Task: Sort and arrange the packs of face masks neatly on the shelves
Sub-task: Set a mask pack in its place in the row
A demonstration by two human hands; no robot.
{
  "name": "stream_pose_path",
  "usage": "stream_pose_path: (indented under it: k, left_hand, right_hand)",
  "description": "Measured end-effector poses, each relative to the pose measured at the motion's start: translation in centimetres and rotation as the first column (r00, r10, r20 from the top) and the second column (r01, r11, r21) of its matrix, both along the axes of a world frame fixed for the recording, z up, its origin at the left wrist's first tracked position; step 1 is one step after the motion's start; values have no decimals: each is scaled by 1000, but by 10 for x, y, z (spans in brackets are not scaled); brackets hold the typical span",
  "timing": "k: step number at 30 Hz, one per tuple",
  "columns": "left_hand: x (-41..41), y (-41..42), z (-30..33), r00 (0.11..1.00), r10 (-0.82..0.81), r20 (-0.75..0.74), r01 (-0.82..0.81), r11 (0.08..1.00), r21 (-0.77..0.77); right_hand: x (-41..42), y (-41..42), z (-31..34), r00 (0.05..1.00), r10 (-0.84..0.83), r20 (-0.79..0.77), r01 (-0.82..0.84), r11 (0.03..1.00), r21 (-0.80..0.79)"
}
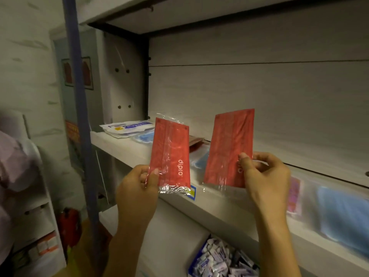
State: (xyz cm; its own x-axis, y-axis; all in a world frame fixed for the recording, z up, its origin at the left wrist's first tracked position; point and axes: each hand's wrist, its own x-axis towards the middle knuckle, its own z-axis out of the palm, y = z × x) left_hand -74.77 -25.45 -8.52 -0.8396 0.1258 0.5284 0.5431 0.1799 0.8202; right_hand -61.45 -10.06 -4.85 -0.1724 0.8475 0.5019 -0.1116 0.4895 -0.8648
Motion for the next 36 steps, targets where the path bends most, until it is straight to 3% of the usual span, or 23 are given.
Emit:
stream_pose_path:
  k: [11,22,30,36]
  left_hand:
    - [-126,33,21,982,-188,-10,188,982,-4]
    - [-249,59,44,901,-433,-23,434,896,101]
    - [-292,67,35,820,-571,-37,572,816,86]
    - [-309,63,32,760,-648,-53,650,757,70]
  right_hand:
    - [-102,18,3,976,-212,52,214,976,-35]
    - [-180,10,28,920,-363,148,374,926,-49]
    - [-233,8,24,809,-504,303,517,855,42]
    - [-259,10,20,619,-600,507,612,773,167]
